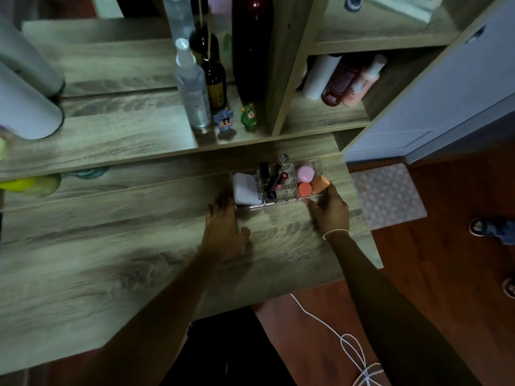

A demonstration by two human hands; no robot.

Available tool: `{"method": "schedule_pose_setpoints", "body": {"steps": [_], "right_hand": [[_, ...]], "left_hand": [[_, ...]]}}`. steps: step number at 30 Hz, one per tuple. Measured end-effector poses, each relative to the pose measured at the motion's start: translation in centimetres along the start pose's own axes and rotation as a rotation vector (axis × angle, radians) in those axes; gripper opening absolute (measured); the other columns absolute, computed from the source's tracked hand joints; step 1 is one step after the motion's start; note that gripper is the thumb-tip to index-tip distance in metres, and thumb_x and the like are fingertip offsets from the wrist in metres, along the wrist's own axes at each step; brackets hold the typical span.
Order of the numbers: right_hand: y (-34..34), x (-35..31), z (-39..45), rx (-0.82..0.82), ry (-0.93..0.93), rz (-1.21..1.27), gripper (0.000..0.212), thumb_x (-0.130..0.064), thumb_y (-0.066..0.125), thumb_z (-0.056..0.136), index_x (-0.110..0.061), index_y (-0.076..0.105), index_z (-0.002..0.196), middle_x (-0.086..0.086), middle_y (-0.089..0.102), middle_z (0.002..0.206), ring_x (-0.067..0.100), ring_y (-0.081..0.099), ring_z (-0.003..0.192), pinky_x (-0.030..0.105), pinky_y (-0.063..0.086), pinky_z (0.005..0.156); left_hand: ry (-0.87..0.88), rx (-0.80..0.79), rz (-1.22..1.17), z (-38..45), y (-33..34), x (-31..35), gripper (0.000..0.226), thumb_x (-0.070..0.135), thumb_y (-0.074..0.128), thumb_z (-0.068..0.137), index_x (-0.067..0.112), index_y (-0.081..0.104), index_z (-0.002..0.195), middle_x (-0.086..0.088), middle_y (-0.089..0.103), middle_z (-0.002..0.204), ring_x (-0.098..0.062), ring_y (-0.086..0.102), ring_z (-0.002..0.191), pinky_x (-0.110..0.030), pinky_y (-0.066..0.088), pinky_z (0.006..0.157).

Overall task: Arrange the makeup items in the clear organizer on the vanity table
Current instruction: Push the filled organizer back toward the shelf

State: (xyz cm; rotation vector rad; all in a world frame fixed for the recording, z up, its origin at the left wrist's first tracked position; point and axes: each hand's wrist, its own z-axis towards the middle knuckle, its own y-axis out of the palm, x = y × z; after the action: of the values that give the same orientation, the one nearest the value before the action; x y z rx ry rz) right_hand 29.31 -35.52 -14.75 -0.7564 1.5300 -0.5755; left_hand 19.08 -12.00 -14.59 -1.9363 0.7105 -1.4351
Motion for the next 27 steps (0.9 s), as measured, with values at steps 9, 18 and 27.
{"method": "schedule_pose_setpoints", "body": {"steps": [9,18,27], "right_hand": [[-0.5,0.2,0.6,0.01,0.001,0.0,0.055,-0.025,0.07,0.082,-0.015,0.047,0.131,0.011,0.067,0.112,0.025,0.062,0.097,0.03,0.046,0.086],[-0.9,-0.2,0.7,-0.008,0.006,-0.009,0.057,-0.021,0.069,0.083,-0.014,0.044,0.135,0.012,0.063,0.122,0.028,0.059,0.111,0.046,0.048,0.098],[-1.1,-0.4,0.7,-0.01,0.012,-0.039,0.057,-0.019,0.068,0.084,-0.013,0.044,0.135,0.014,0.063,0.122,0.03,0.058,0.112,0.051,0.047,0.098]], "left_hand": [[-0.003,0.004,0.046,0.7,0.6,0.3,0.088,0.026,0.064,0.075,0.013,0.014,0.145,-0.015,0.022,0.152,-0.032,0.016,0.142,-0.057,0.005,0.117],[0.0,0.004,0.075,0.8,0.7,0.4,0.088,0.025,0.065,0.074,0.012,0.015,0.145,-0.015,0.023,0.153,-0.032,0.015,0.143,-0.056,0.005,0.117],[0.01,-0.02,0.084,1.0,0.7,0.0,0.09,0.025,0.066,0.073,0.016,0.013,0.145,-0.013,0.021,0.153,-0.033,0.015,0.142,-0.059,0.006,0.116]]}}
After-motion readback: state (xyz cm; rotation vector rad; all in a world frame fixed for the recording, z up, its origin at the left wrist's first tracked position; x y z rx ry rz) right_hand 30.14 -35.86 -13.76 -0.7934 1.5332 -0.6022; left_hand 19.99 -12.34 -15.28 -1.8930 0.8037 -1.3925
